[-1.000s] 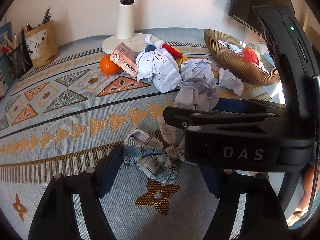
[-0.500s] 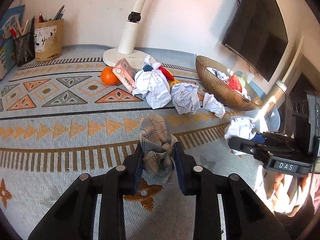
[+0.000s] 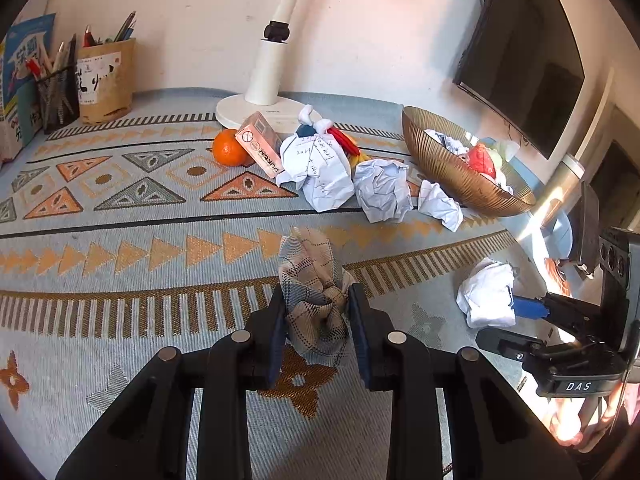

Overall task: Organize objects
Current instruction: 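Carry the cloth bow and paper ball over the glass bowl and open both tools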

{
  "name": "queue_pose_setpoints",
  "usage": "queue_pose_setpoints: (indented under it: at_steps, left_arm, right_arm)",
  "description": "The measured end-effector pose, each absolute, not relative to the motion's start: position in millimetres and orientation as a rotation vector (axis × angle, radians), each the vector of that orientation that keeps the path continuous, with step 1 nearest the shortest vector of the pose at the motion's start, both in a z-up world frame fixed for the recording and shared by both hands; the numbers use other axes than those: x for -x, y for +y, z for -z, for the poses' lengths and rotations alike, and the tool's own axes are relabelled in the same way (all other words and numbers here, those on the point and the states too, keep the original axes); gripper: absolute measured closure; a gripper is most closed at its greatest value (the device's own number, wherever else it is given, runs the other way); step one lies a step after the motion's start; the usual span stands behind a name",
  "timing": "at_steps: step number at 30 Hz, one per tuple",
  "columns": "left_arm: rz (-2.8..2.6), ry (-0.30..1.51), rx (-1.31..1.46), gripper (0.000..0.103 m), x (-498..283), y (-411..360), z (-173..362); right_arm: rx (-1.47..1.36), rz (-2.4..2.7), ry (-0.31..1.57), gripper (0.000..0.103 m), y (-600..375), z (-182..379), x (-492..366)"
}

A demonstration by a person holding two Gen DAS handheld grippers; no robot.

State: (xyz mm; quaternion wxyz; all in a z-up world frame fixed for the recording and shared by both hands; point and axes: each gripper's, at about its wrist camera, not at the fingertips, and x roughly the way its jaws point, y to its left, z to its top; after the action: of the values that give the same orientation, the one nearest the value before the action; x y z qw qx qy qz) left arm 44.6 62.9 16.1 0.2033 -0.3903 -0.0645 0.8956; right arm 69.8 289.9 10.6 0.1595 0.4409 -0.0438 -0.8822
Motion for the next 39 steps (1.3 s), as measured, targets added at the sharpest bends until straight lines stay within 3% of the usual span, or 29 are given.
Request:
queue_pose_setpoints:
  at_steps: [5,7,9,14,17,21,25,30,32,33,35,39]
  left_arm:
    - [-2.502,-0.184,1.093,0.077,-44,61,-16]
    - [-2.502,-0.181,1.095,0.077,-43,61,-16]
    - [-2.502,-0.177,1.099,0.077,-43,62,-15]
    - [-2.497,-0.140,1.085,0.077,-45,73,-25]
    - [-2.472,-0.107,0.984,0.077,-42,92,-57]
    - [-2.391,-0.083,0.825,0.077,-21,136,-115]
    - [-2.346,-0.077,0.771,0.077,20,185,-142]
    - [-2.318,-0.093,0.794,0.077,61,234,-136]
    - [-2.320,-0.072,0.814,0.077,72,251,-129]
    - [-2.310,-0.075,0.826,0.073,78,257,-125]
    - [-2.326,-0.101,0.849,0.056,88,264,-115]
    - [-2.256,-0.156,0.948,0.055,93,257,-101]
  right_arm:
    - [-1.278,2.538,-0.172,0.036,284,-6,-57]
    - [-1.256,2.538,-0.169,0.055,281,-6,-58]
    - [-1.229,2.566,-0.138,0.058,279,-8,-63]
    - [-1.124,2.637,-0.096,0.058,295,-40,-71]
    - [-1.006,2.735,-0.112,0.058,324,-84,-68]
    - [-0.855,2.898,-0.258,0.058,376,-143,-52]
    - [-0.862,3.028,-0.452,0.058,421,-168,-17]
    - [-0.971,3.015,-0.597,0.058,452,-161,30]
    - [-1.003,3.004,-0.557,0.048,453,-155,46]
    - [-1.024,3.010,-0.550,0.036,454,-152,53]
    - [-1.040,3.009,-0.566,0.033,457,-142,59]
    - [-1.089,2.951,-0.581,0.033,456,-120,54]
